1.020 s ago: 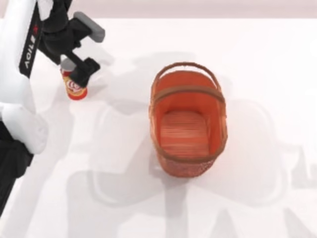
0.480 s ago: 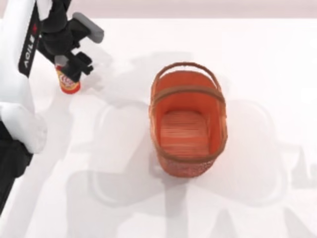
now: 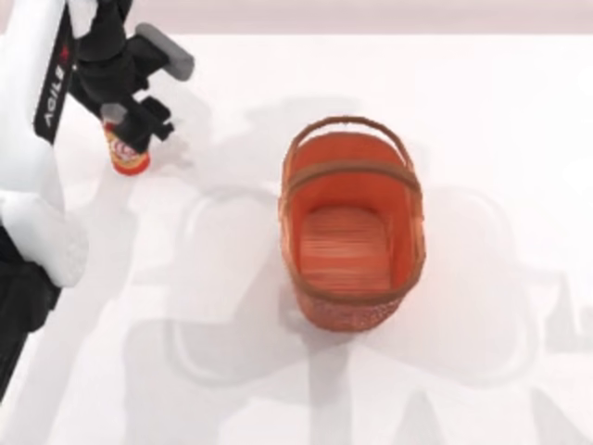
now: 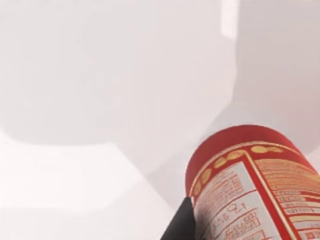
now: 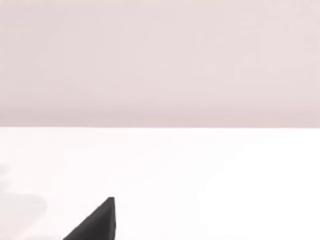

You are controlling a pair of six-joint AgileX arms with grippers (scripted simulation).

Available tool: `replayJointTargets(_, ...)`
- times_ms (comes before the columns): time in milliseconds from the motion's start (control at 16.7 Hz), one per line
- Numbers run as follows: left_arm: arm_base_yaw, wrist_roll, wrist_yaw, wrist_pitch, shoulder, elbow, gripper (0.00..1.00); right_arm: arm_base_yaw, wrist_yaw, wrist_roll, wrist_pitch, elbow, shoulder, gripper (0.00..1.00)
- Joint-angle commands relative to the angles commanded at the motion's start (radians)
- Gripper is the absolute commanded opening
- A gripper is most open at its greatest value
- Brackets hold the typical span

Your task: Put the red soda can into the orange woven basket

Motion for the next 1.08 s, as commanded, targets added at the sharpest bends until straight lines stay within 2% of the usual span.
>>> replayJointTargets(240,0.000,0.000,0.000,0.000,0.000,0.000,0.00,0.000,0.000,0.000,0.000,0.000,0.000,1.00)
replayJointTargets(360,0.010,0.002,-0.006,0.064,0.017,0.038,0.00,0.000,0.000,0.000,0.000,0.000,0.000,1.00)
replayJointTargets(540,0.009,-0.012,0.020,0.119,-0.015,0.007,0.00,0.000,0.000,0.000,0.000,0.000,0.000,1.00)
replayJointTargets(780,0.004,-0.065,0.119,0.329,-0.122,-0.125,0.00,0.000,0.000,0.000,0.000,0.000,0.000,1.00)
replayJointTargets(1080,-0.013,-0.171,0.320,0.720,-0.302,-0.427,0.00,0.000,0.000,0.000,0.000,0.000,0.000,1.00)
